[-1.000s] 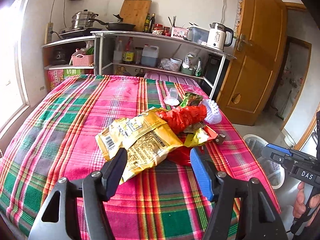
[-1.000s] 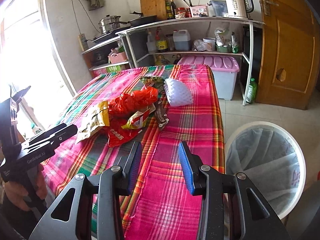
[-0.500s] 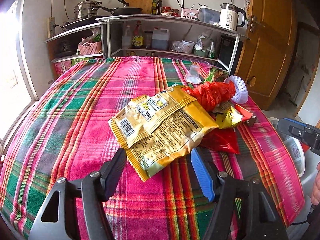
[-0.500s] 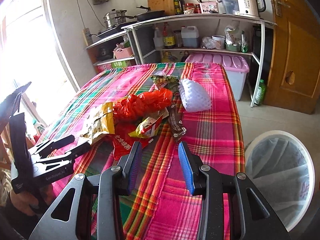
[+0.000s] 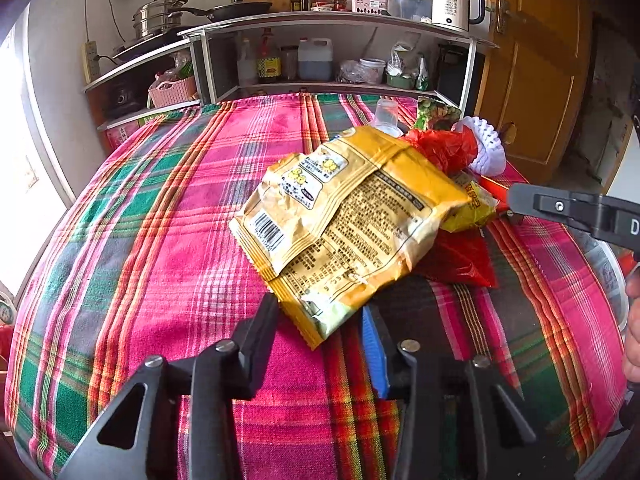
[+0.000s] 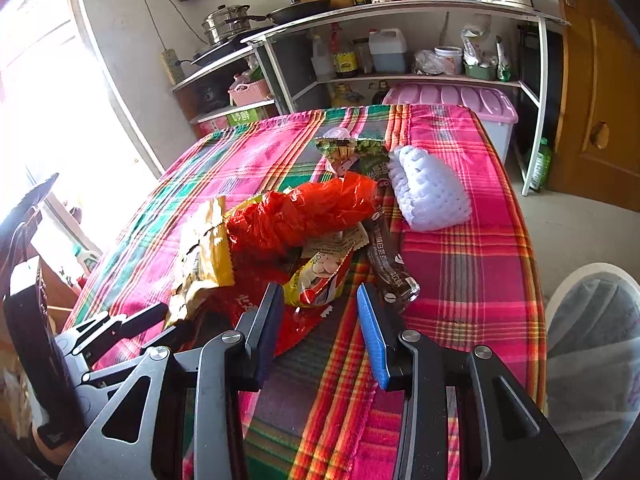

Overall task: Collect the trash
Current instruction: 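Grasp the yellow snack bag corner with the left gripper, then carry the yellow bag to the bin and release it while the right gripper drops a small wrapper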

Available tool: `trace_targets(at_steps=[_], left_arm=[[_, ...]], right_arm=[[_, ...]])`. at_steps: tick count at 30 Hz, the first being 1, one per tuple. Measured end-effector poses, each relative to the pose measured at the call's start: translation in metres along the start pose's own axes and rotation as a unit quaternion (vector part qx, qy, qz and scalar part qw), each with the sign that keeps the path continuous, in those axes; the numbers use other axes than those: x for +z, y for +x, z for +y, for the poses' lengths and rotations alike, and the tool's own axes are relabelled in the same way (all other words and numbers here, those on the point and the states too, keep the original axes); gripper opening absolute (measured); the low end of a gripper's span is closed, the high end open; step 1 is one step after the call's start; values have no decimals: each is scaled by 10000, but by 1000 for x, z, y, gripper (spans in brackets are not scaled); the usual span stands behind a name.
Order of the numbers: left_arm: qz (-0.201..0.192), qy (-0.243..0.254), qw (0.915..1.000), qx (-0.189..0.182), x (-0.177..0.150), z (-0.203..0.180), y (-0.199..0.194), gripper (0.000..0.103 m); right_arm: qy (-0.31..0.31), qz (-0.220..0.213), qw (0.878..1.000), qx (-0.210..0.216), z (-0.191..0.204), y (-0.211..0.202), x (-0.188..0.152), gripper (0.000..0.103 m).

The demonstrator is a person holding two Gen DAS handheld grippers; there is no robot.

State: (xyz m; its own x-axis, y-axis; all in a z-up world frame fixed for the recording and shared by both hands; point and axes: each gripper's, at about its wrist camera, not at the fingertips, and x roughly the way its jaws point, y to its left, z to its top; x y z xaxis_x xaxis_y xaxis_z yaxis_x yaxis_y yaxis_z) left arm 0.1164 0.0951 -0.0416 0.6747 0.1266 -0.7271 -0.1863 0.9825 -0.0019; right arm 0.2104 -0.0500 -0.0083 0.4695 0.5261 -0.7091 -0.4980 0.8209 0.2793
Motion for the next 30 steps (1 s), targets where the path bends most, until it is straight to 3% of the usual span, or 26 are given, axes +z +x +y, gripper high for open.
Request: trace_targets(at_steps=[5, 8, 14, 16, 18, 30], left_arm=[[-47, -153, 9997, -181, 0, 7, -1, 13], [-91, -283, 9989, -352, 0, 13, -2, 9], [-269, -370, 9973, -576, -2, 18, -9, 3], [-336, -427, 9965, -636, -3, 21, -12, 2], [-392, -479, 9956, -704, -5, 23, -14, 2], [-716, -371, 9932, -836, -8, 20, -43, 2]], right_arm=[[192, 127, 9997, 102, -4, 13, 5, 39], [270, 193, 9994, 126, -4, 18, 7, 39], [504, 349, 9981, 110, -9, 30, 9, 39], [475, 291, 9984, 89, -8, 29, 8, 29], [402, 244, 9989, 50, -5, 26, 9, 27], [212, -28, 9997, 112, 5, -8, -6, 25]])
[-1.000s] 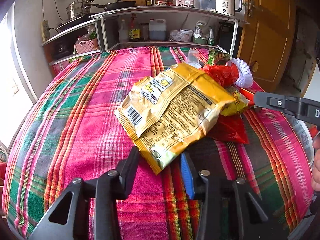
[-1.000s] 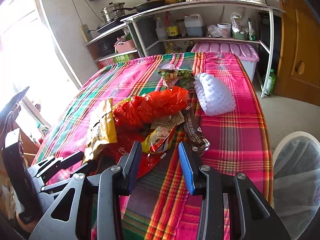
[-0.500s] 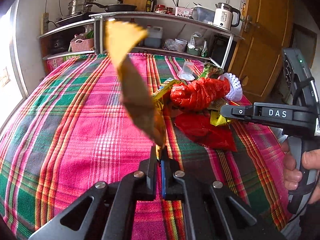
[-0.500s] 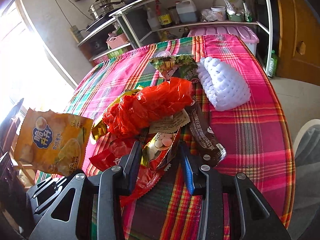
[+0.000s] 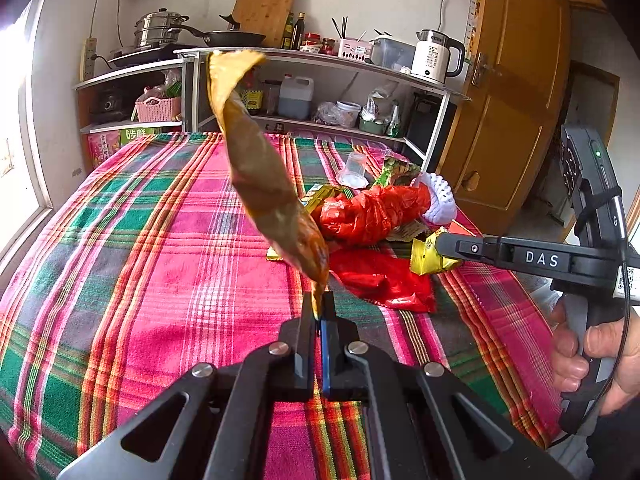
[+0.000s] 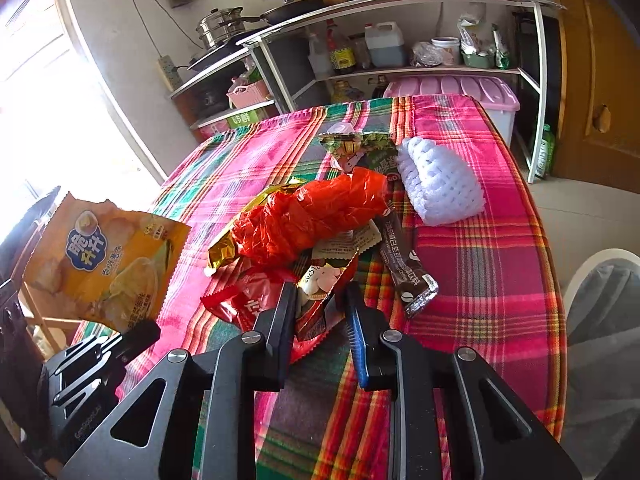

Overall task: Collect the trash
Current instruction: 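Carry the yellow bag to the bin and release it while the right gripper drops a small wrapper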

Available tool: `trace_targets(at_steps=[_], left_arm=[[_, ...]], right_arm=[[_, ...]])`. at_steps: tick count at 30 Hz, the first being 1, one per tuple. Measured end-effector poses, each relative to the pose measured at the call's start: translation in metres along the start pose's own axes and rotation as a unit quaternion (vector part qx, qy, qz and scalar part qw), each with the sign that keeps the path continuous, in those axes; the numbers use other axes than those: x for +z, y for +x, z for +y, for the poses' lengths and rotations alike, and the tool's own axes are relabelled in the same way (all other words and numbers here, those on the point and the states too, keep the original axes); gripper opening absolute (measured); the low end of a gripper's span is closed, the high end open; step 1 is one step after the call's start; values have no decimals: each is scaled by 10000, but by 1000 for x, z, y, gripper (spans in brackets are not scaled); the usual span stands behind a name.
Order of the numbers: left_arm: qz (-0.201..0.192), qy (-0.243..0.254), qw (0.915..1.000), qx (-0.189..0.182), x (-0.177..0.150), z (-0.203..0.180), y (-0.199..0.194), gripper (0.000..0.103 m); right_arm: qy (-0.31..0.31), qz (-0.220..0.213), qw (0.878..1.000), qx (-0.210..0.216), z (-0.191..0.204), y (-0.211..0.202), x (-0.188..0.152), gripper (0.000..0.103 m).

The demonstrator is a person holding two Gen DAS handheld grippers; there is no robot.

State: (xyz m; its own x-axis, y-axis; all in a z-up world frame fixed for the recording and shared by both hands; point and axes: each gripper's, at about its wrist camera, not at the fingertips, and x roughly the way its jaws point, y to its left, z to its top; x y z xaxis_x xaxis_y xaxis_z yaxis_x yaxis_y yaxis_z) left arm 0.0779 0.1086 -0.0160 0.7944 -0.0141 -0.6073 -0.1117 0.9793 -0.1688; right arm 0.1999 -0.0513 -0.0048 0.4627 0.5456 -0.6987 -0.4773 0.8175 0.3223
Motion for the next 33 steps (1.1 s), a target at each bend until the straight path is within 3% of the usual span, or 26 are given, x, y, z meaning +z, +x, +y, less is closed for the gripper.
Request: trace_targets(at_steps=[14, 33], left_arm=[[-38, 331, 9988, -356, 6, -51, -18, 2], [57, 980, 9906, -957, 12, -138, -18, 2]], right_arm=[[166, -327, 9991, -198, -27, -64, -27, 25], [608, -754, 9940, -506, -83, -131, -59, 25]])
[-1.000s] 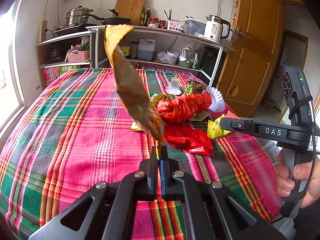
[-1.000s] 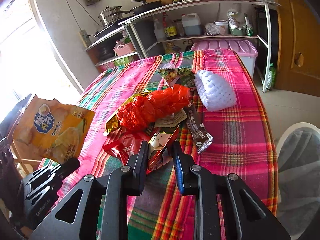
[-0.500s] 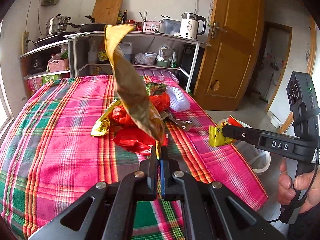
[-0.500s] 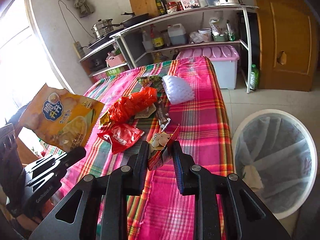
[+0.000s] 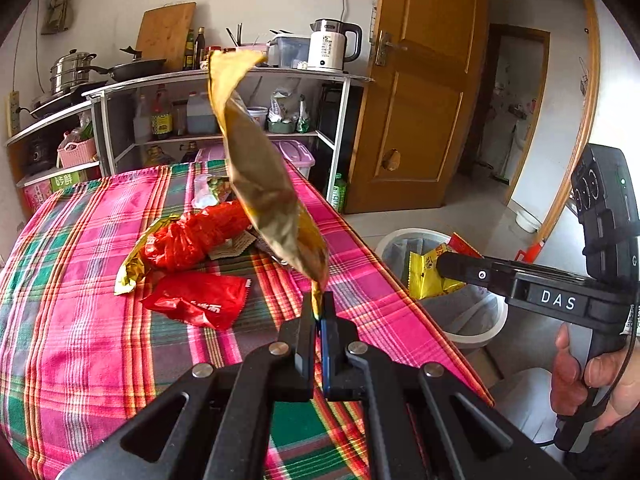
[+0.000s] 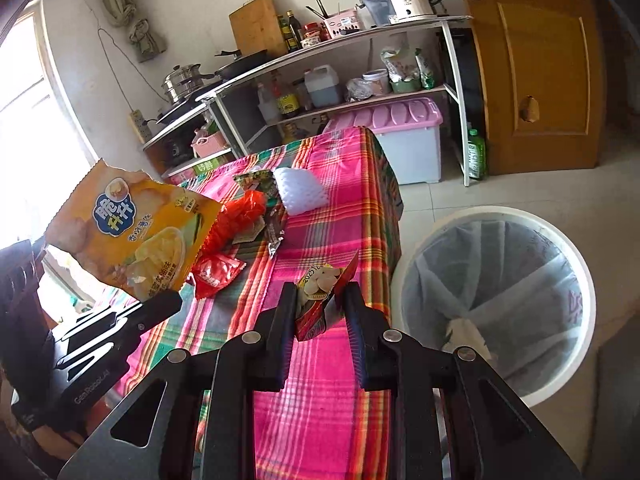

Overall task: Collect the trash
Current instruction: 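Carry the yellow bag to the bin and release it while the right gripper drops a small wrapper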

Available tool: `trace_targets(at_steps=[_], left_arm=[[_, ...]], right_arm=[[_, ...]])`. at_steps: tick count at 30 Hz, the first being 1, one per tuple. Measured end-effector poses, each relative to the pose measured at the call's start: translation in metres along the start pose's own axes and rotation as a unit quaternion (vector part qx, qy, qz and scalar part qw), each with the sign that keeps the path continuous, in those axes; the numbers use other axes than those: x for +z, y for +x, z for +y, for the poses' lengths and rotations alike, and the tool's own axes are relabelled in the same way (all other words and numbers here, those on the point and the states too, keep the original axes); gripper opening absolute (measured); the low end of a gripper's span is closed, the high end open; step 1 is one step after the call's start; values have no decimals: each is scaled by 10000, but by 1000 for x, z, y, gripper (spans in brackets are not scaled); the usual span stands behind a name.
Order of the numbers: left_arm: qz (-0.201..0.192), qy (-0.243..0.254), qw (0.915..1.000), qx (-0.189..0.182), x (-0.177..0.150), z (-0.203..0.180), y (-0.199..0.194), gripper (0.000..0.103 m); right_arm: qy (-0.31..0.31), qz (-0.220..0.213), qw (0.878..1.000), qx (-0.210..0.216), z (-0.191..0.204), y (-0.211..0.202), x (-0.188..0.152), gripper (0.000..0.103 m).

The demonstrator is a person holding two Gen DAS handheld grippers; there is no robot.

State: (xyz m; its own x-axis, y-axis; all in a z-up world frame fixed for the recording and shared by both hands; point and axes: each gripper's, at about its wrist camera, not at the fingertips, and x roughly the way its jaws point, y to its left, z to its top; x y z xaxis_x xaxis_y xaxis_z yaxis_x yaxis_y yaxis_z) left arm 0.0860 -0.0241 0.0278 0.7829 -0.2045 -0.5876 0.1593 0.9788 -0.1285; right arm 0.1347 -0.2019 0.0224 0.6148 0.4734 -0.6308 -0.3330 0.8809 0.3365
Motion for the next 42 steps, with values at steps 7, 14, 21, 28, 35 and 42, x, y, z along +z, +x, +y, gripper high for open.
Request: trace_targets(at_steps=[7, 14, 21, 28, 35, 42], left_arm=[[78, 222, 9993, -289, 5, -26, 14, 2], [201, 467, 9969, -606, 15, -55, 40, 2], [409, 648, 9932, -878, 20, -82, 71, 2], [650, 771, 9890, -1082, 24, -108, 101, 2], [892, 807, 9855, -1193, 20, -125, 125, 2], [974, 779, 9846, -1225, 17, -126, 132, 4]], right_arm=[[243, -100, 9994, -214, -29, -14, -4, 25], [551, -142, 9973, -469, -61, -21, -7, 25], [838, -90, 9941, -685, -94, -20, -10, 25], [1043, 24, 9911, -832, -119, -16, -15, 25], [1184, 138, 9888, -902, -136, -10, -19, 26], [1157, 157, 9888, -934, -140, -7, -21, 30]])
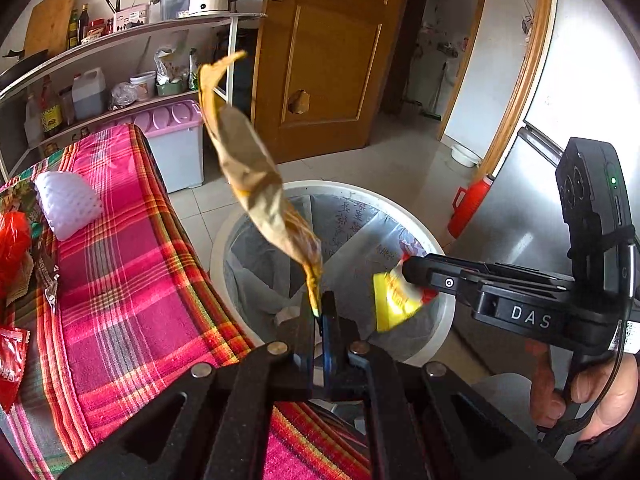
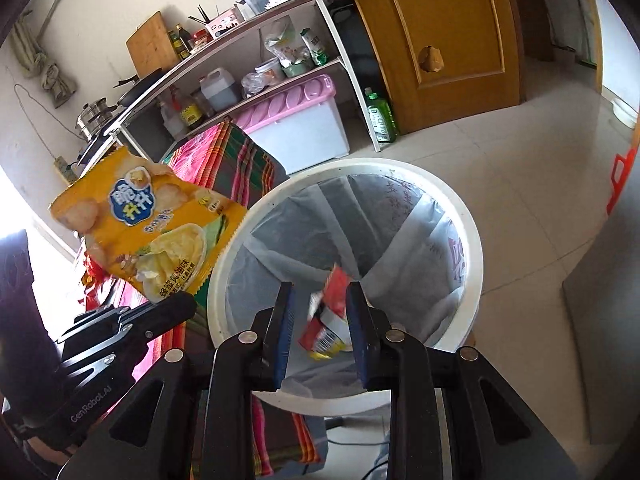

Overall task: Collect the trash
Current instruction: 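Carry the yellow bag to the bin and release it while the right gripper drops a small wrapper, then return both grippers over the table toward the red bag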

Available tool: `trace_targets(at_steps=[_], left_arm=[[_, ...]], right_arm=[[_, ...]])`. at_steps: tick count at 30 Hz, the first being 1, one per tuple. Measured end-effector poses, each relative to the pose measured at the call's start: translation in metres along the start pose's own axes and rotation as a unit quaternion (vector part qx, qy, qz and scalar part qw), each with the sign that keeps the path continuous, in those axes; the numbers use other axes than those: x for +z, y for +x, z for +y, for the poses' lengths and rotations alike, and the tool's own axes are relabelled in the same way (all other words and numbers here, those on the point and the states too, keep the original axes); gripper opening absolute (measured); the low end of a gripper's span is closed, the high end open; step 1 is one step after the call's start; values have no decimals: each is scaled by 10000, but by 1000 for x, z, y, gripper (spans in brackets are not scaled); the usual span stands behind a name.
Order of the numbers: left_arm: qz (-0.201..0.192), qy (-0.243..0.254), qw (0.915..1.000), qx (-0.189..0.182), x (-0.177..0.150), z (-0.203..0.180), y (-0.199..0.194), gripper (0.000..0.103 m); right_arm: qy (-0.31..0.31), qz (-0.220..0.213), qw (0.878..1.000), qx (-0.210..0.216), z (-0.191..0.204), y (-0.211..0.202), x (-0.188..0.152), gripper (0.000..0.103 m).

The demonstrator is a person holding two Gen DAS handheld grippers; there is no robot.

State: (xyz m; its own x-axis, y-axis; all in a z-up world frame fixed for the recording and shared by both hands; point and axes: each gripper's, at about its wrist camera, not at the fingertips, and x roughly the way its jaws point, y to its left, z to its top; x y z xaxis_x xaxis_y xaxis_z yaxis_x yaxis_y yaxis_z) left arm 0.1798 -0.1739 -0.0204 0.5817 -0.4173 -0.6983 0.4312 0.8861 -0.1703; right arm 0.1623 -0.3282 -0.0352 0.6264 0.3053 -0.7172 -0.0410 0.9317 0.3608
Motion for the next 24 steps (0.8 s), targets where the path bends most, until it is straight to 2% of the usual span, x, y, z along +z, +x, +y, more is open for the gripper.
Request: trace_targets(at_steps=[3, 5, 14, 24], left_arm=[[11, -39, 10000, -26, 2, -1, 1, 12], [-30, -52, 10000, -55, 2, 1, -2, 15], [-314, -203, 9993, -44, -3, 11, -27, 16], [-723, -455, 9961, 240, -14, 33, -68, 16]], right_arm=[[-28, -46, 10000, -13, 2, -1, 0, 42], [-33, -71, 10000, -3, 3, -3, 0, 42], [-188, -238, 9995, 43, 18, -19, 0, 42], [-623, -455, 9965, 319, 59, -39, -3, 42]])
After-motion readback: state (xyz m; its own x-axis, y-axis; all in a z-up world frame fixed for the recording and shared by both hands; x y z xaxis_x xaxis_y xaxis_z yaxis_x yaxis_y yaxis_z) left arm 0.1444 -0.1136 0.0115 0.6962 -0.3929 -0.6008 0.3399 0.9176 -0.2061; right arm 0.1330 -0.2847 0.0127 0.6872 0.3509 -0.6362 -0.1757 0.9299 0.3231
